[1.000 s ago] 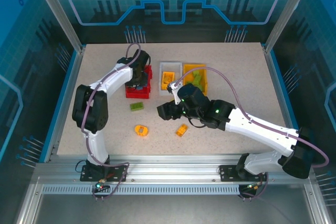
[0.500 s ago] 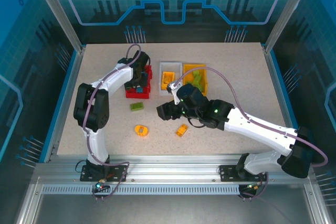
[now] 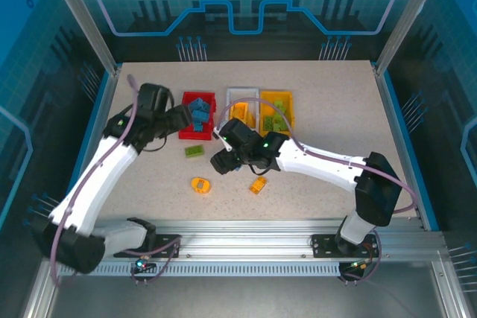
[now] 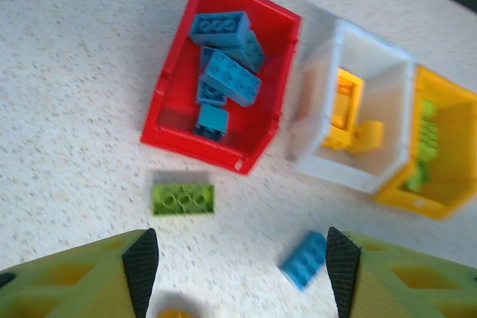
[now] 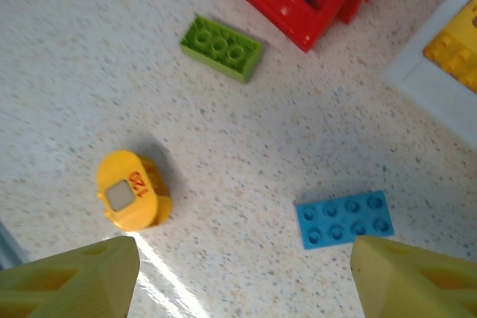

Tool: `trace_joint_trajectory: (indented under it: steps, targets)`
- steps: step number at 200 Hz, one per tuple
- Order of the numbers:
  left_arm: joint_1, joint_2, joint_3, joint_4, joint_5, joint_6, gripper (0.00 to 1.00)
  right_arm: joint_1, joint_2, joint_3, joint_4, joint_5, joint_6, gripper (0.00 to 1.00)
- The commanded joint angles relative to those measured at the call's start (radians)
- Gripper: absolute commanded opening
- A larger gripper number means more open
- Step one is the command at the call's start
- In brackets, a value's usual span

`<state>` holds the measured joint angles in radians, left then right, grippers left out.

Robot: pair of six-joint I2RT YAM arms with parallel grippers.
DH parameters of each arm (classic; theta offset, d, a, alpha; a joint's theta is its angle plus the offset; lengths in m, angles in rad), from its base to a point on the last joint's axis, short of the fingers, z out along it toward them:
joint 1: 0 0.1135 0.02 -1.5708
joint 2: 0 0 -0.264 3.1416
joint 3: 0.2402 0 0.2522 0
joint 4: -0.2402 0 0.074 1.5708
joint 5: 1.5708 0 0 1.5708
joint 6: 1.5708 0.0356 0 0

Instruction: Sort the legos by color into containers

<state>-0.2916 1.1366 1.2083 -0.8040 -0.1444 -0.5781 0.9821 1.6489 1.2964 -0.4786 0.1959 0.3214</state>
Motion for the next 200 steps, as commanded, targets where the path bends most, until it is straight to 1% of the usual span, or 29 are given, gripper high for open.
trace_joint_trajectory:
  steps: [1, 18, 44, 60, 80, 113, 135, 151, 180, 200]
  targets:
    - [0.005, -0.105, -0.094, -0.061, 0.124, -0.032, 0.66, 0.014, 0.007, 0.026, -0.042, 0.042, -0.044, 0.77]
    - [0.005, -0.179, -0.159, -0.153, 0.138, -0.067, 0.66, 0.032, -0.003, -0.003, -0.018, 0.012, -0.053, 0.78]
    - [0.005, -0.327, -0.283, -0.237, 0.134, -0.127, 0.66, 0.09, 0.015, -0.003, 0.001, -0.069, -0.107, 0.84]
    - [0.006, -0.423, -0.33, -0.278, 0.131, -0.167, 0.66, 0.128, 0.085, 0.044, -0.032, -0.105, -0.139, 0.87]
    - [0.005, -0.529, -0.354, -0.32, 0.14, -0.219, 0.66, 0.157, 0.196, 0.127, -0.093, -0.089, -0.156, 0.88]
    - [0.005, -0.658, -0.337, -0.397, 0.096, -0.256, 0.66, 0.168, 0.34, 0.236, -0.138, -0.071, -0.172, 0.9]
    - [0.005, -0.688, -0.326, -0.427, 0.088, -0.262, 0.66, 0.168, 0.43, 0.311, -0.176, -0.053, -0.18, 0.9]
    - [0.005, -0.692, -0.323, -0.434, 0.086, -0.263, 0.66, 0.169, 0.469, 0.337, -0.181, -0.055, -0.18, 0.88]
    - [0.005, -0.69, -0.328, -0.429, 0.09, -0.263, 0.66, 0.17, 0.516, 0.37, -0.175, -0.066, -0.173, 0.82]
    - [0.005, -0.689, -0.332, -0.42, 0.095, -0.269, 0.66, 0.168, 0.542, 0.392, -0.18, -0.066, -0.167, 0.75]
